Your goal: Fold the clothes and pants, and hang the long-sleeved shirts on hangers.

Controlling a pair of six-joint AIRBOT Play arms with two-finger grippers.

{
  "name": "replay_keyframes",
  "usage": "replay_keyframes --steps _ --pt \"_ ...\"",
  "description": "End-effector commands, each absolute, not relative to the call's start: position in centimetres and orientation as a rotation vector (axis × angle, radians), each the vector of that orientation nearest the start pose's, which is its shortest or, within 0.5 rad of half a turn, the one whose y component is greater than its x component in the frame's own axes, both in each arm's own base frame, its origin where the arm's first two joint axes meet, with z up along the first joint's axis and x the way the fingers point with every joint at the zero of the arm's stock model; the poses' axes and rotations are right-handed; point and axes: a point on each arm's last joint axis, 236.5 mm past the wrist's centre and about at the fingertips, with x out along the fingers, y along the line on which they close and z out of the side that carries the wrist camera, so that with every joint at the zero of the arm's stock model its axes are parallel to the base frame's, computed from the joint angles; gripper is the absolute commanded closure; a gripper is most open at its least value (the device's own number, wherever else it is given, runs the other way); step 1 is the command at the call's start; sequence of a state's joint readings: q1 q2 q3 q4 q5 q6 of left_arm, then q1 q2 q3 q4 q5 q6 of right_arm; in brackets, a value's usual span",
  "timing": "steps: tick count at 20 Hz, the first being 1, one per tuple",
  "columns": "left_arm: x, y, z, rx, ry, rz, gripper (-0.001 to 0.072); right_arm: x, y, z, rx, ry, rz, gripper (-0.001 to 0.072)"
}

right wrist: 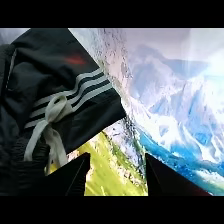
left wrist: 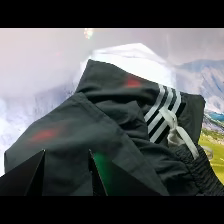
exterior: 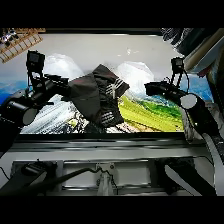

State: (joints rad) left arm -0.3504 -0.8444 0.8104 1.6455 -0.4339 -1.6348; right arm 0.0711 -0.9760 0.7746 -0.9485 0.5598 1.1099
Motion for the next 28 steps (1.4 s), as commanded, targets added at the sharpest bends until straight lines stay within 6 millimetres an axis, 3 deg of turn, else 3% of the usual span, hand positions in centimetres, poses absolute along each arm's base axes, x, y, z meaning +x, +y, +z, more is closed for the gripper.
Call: replay_keyframes --steps 1,6,8,10,12,16,22,28 --pt "38.0 -13.2 12.2 0.085 0.542 -0.311 0.0420 37.2 12.4 4.8 0.266 0.821 0.401 0.0286" --pt "33.8 -11.4 4.8 0.061 0.830 -0.263 0.0418 28.6 21.4 -1.2 0.268 1.058 0.618 0.0285" --pt "33.4 -10.2 3.8 0.007 0.859 -0.212 0.0419 27.0 23.6 -3.8 0.323 1.141 0.584 0.0278" --pt "33.4 -8.9 4.5 -0.056 0.845 -0.161 0.0418 25.9 24.7 -5.8 0.370 1.223 0.544 0.0208" --pt "33.4 -7.9 6.0 -0.091 0.800 -0.133 0.0418 25.4 24.7 -7.1 0.424 1.288 0.481 0.0208" --pt "32.9 -7.4 9.0 -0.109 0.714 -0.134 0.0418 25.4 23.0 -8.4 0.820 1.315 0.151 0.0209" --pt "33.4 -7.6 9.3 -0.116 0.693 -0.139 0.0418 26.5 22.6 -8.1 1.063 1.267 0.008 0.0209" --pt "34.3 -7.8 9.9 -0.122 0.649 -0.146 0.0418 26.4 22.9 -9.5 1.122 1.303 -0.054 0.0209"
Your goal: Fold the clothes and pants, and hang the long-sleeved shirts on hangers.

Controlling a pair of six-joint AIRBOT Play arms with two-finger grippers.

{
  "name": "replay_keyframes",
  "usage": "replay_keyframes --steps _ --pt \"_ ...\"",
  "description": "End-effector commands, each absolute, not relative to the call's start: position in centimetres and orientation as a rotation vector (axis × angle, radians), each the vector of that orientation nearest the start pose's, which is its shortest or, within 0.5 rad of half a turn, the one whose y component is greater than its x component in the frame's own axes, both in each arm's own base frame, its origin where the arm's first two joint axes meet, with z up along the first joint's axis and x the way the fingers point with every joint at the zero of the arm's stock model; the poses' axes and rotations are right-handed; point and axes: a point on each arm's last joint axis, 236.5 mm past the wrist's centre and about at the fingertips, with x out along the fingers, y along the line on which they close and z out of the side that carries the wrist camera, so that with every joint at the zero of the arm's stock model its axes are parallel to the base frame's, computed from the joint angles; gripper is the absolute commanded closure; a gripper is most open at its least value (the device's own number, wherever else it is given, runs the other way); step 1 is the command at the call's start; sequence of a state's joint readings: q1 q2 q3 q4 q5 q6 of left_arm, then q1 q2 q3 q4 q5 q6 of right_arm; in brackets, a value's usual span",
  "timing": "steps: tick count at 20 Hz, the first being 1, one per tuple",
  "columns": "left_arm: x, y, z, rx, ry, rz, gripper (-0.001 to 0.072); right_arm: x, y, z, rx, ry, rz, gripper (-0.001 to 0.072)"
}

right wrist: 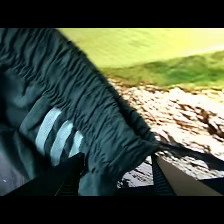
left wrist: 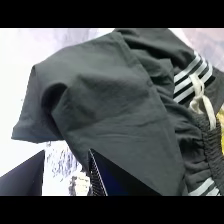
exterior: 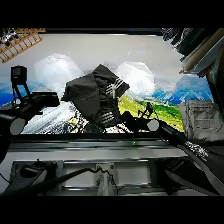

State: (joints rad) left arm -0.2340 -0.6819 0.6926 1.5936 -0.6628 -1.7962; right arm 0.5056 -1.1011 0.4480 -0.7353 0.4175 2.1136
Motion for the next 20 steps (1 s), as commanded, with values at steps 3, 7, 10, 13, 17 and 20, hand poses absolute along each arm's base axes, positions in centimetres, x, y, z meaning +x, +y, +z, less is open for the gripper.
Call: replay_keyframes --steps 3,7,10,13,17,20 --pt "34.3 -7.8 9.9 -0.122 0.649 -0.146 0.0418 26.5 22.9 -10.2 1.123 1.312 -0.075 0.0209" --pt "35.0 -8.4 10.1 -0.152 0.627 -0.158 0.0327 27.9 23.0 -10.7 1.133 1.289 -0.095 0.0259" --pt "36.0 -9.8 8.8 -0.229 0.664 -0.177 0.0114 29.0 23.1 -10.3 1.131 1.257 -0.083 0.0578" --pt "39.4 -10.6 6.6 -0.162 0.741 -0.186 0.0092 29.0 23.5 -9.5 1.039 1.249 0.004 0.0683" --pt "45.9 -11.4 2.0 -0.100 0.941 -0.170 0.0014 28.2 23.3 -9.3 0.929 1.263 0.067 0.0683" --pt "47.8 -10.9 -3.4 -0.091 1.159 -0.136 0.0016 28.1 23.1 -9.4 0.888 1.265 0.078 0.0683"
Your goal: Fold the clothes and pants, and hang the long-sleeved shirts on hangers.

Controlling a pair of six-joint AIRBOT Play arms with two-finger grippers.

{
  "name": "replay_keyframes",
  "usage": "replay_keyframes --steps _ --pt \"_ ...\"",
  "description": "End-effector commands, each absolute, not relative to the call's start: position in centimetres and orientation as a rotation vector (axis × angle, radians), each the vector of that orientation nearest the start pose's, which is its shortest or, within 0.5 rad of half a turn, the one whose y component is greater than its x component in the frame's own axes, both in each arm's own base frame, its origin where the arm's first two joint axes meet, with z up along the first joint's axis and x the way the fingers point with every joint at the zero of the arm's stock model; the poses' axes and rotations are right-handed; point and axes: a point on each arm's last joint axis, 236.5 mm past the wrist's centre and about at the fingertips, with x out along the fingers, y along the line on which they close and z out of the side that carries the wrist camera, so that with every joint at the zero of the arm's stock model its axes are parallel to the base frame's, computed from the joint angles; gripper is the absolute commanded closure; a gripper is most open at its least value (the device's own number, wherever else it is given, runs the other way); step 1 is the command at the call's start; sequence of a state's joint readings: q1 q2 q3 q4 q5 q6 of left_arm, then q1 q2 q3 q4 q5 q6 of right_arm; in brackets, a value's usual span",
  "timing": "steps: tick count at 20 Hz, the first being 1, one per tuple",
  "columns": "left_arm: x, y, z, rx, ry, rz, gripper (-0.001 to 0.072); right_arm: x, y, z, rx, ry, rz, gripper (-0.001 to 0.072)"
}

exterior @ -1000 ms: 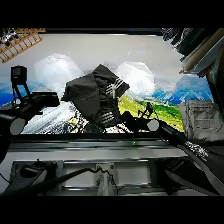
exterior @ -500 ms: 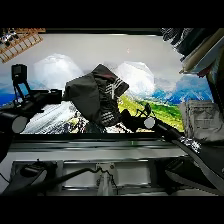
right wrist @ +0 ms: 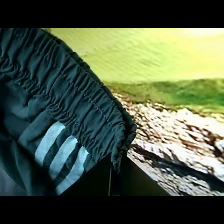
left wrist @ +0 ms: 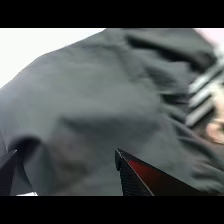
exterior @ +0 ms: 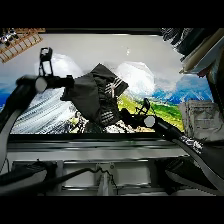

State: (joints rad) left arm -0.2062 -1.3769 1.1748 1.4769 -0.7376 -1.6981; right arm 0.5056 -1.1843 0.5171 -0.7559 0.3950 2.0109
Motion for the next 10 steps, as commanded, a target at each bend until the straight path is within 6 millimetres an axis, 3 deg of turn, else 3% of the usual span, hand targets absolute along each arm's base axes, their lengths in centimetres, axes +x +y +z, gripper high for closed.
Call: replay_keyframes --steps 1,3,7,10 --pt "47.8 -10.7 -4.8 -0.084 1.210 -0.131 0.0016 28.1 23.0 -9.4 0.888 1.265 0.078 0.0683" --pt "47.6 -11.0 -6.5 -0.092 1.266 -0.140 0.0017 28.1 22.9 -9.5 0.875 1.261 0.080 0.0683" --pt "47.3 -12.7 -7.2 -0.123 1.283 -0.207 0.0043 28.6 22.8 -9.3 0.878 1.239 0.079 0.0683" --pt "47.5 -13.4 -7.3 -0.161 1.279 -0.217 0.0571 29.0 22.8 -9.1 0.886 1.221 0.079 0.0683"
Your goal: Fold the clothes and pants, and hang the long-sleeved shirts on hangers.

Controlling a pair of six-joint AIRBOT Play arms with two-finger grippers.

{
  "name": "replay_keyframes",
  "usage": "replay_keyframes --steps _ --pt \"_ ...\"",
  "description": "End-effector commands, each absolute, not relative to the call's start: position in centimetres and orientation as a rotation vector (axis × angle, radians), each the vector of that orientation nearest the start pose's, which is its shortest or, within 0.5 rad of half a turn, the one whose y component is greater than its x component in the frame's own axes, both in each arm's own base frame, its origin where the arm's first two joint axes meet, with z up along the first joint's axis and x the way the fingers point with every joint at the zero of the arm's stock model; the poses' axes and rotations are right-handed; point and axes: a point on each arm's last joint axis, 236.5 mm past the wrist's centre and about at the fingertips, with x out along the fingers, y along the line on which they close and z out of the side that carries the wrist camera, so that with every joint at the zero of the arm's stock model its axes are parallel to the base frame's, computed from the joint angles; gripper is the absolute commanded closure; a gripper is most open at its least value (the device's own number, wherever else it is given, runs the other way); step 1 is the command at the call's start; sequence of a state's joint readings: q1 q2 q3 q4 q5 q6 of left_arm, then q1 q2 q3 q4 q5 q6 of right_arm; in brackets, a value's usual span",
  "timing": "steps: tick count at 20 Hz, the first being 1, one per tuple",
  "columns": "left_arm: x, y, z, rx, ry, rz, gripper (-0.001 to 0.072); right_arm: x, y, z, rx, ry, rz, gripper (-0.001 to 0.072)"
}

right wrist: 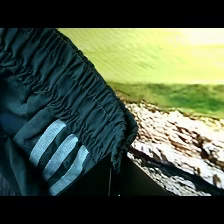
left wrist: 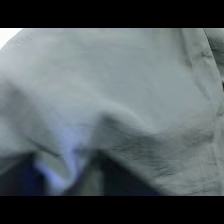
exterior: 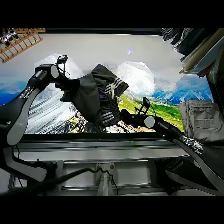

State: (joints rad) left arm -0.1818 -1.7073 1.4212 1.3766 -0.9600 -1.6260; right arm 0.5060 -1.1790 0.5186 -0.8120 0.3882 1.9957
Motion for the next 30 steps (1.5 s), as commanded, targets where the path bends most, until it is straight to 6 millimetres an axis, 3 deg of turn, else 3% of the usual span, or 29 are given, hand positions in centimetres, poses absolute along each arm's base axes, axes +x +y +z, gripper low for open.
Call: replay_keyframes --steps 1,3,5,7,9,11,14,17,19,22,24,27,30 --pt "47.6 -13.4 -7.2 -0.163 1.271 -0.216 0.0701 29.0 22.9 -9.0 0.884 1.222 0.082 0.0683" --pt "47.7 -13.6 -6.0 -0.188 1.253 -0.225 0.0703 29.4 23.4 -7.9 0.799 1.201 0.166 0.0684" --pt "48.6 -13.5 -1.8 -0.196 1.148 -0.233 0.0705 30.3 24.2 -4.5 0.692 1.132 0.290 0.0684" --pt "50.1 -13.5 5.8 -0.210 0.936 -0.248 0.0705 32.0 24.5 1.0 0.648 1.002 0.374 0.0684" --pt "50.0 -13.3 15.6 -0.224 0.684 -0.269 0.0706 33.6 24.2 8.3 0.656 0.843 0.442 0.0685" --pt "47.4 -13.0 25.4 -0.233 0.448 -0.298 0.0706 34.6 22.8 16.0 0.639 0.673 0.487 0.0685" --pt "42.1 -11.5 37.2 -0.254 0.134 -0.318 0.0707 34.1 20.5 26.7 0.600 0.465 0.532 0.0685" --pt "35.5 -10.4 45.7 -0.245 -0.115 -0.345 0.0707 31.4 19.0 36.5 0.589 0.277 0.591 0.0685" --pt "30.3 -10.2 50.4 -0.197 -0.278 -0.378 0.0707 29.1 18.6 41.1 0.575 0.212 0.635 0.0685" --pt "22.8 -9.3 55.9 -0.162 -0.505 -0.410 0.0707 25.4 18.7 45.9 0.577 0.171 0.718 0.0685" --pt "19.3 -8.4 57.4 -0.154 -0.580 -0.416 0.0707 22.9 19.3 47.0 0.568 0.204 0.779 0.0685" --pt "16.4 -8.0 57.2 -0.132 -0.572 -0.430 0.0707 19.7 20.1 45.6 0.531 0.342 0.831 0.0685" --pt "16.8 -8.8 54.9 -0.055 -0.474 -0.443 0.0707 17.1 20.1 43.3 0.517 0.480 0.838 0.0685"
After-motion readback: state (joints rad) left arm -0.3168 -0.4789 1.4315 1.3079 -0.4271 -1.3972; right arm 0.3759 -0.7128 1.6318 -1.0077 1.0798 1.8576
